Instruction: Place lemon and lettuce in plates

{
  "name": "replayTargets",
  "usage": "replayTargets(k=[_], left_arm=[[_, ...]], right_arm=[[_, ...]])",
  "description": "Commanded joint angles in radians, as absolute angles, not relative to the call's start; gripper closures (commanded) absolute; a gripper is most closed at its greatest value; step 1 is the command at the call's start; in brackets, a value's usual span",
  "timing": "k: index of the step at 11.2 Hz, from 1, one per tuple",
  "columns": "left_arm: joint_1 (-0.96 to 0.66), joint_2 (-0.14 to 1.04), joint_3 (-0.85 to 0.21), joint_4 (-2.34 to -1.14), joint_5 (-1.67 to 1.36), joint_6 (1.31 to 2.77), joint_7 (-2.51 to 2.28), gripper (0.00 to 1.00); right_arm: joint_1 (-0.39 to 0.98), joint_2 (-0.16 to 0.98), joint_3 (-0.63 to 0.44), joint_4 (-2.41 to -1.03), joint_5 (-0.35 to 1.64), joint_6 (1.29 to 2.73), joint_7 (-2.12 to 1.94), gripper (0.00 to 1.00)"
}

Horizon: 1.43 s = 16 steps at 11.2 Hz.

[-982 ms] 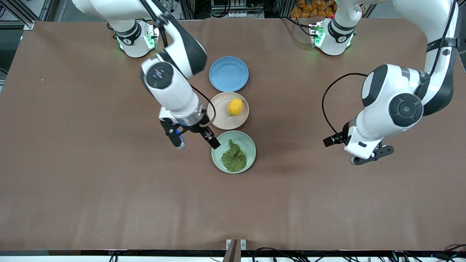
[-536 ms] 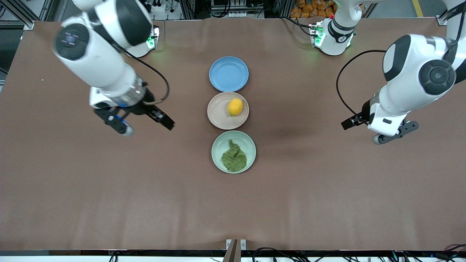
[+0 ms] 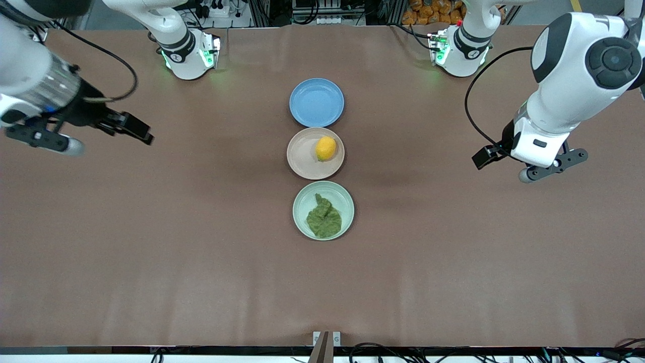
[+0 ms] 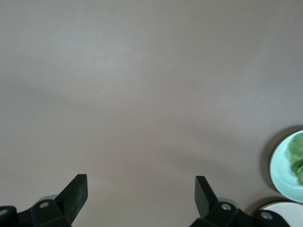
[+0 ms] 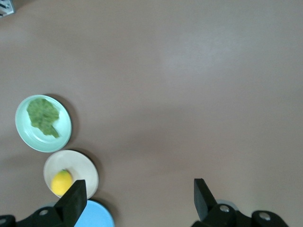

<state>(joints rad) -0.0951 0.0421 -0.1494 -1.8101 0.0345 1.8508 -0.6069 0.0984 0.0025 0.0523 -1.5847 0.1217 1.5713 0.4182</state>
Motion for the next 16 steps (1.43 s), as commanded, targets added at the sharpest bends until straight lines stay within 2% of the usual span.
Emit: replayTargets(k=[1,4,6,10,16], left_arm=[[-0.155,0.031,-0.072,-1.697,0.008,1.847,-0.53,0.0],[-0.156,0.031,-0.069,-1.611,0.02,1.841,-0.379,0.0],[-0.15,0.031,-0.078,-1.583,0.021,1.777,-0.365,0.0],[-0.143,0.031,-0.078,-1.491,0.012,1.611,-0.146,0.0],[-0.143,-0.004,-0.078,-1.483,0.023,1.598,-0.127,0.0]], right_arm=[[-0.001,-0.061,0.054,-1.634,0.124,1.534,0.211,0.0],[-0.018,-0.081,-0.003,-1.635,0.095,1.511,0.069,0.0],[-0.015,-0.086,-0.043,-1.634,0.075,1.502,0.003,0.0],[0.005,-0.097,-0.046,-1.632,0.006,1.494,0.0,0.0],[0.009,-0.095,-0.048,-1.632,0.002,1.465,-0.015,0.0]])
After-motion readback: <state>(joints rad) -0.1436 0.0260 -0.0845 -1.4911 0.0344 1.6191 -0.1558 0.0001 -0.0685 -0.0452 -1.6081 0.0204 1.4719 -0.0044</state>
